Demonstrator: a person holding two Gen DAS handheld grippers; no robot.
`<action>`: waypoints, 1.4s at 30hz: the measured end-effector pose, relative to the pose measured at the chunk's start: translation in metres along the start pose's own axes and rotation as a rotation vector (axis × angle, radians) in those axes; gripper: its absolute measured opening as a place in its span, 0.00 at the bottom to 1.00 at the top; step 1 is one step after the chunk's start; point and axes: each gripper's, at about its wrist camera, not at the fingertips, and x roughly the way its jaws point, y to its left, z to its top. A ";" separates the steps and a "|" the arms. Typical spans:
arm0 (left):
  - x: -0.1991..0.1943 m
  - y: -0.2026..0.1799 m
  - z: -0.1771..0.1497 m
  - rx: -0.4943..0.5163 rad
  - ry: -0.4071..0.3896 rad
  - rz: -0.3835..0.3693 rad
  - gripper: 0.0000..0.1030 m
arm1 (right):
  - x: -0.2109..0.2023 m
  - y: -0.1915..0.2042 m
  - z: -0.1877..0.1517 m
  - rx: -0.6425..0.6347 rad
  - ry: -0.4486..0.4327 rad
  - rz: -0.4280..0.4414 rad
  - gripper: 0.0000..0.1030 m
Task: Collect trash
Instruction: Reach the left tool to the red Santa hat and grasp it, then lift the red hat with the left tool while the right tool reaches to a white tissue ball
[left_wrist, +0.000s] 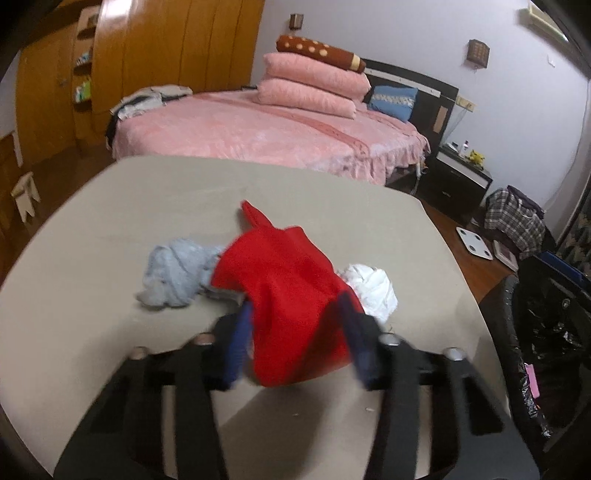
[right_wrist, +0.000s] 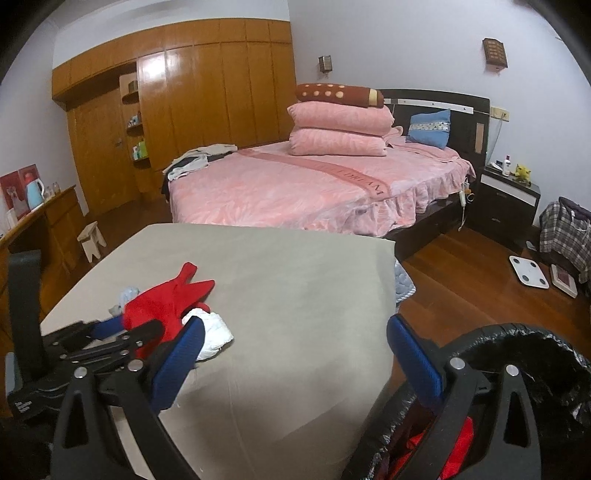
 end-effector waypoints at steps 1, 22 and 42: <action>0.002 0.000 -0.001 0.000 0.005 -0.004 0.25 | 0.001 0.000 0.000 0.000 0.001 0.000 0.94; -0.079 0.005 -0.003 0.014 -0.152 0.036 0.15 | 0.009 0.010 -0.001 -0.012 0.017 0.038 0.94; -0.081 0.028 -0.044 -0.013 -0.043 0.081 0.66 | 0.014 0.030 -0.018 -0.057 0.063 0.053 0.94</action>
